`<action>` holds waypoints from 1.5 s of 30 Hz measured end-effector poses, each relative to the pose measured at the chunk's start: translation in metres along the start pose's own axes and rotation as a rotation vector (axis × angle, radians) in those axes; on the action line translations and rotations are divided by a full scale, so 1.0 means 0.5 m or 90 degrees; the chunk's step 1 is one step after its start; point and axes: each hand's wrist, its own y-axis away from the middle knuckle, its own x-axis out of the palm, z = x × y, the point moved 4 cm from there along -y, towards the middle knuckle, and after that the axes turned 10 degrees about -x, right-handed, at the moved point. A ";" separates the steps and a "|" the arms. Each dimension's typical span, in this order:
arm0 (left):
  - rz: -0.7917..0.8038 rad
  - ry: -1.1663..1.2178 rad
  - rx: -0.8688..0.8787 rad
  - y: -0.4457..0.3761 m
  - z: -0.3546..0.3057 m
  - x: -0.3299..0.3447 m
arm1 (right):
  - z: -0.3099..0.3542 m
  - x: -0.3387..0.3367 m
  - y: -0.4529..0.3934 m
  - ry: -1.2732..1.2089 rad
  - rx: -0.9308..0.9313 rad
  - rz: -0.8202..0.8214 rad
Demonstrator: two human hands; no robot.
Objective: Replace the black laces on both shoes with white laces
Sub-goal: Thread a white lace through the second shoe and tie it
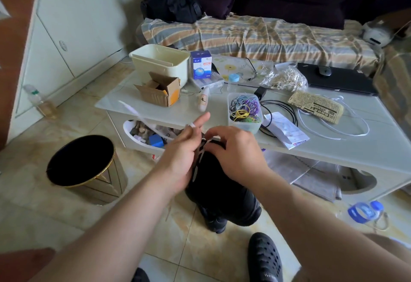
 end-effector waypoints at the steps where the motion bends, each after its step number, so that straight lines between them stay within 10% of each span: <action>1: 0.007 0.000 -0.003 0.000 0.006 0.006 | 0.002 0.006 0.001 -0.011 -0.011 0.016; 9: 0.066 0.048 -0.069 0.012 0.026 0.040 | -0.018 0.018 0.006 0.043 -0.002 -0.002; 25: -0.321 0.355 -0.094 -0.043 -0.057 -0.220 | -0.150 -0.050 0.031 0.129 0.214 0.135; 39: -0.519 0.207 0.052 0.009 -0.131 -0.290 | -0.160 -0.064 0.031 0.068 0.233 0.120; 45: -0.506 -0.159 0.108 0.010 -0.124 -0.262 | -0.164 -0.078 0.031 -0.038 0.295 0.053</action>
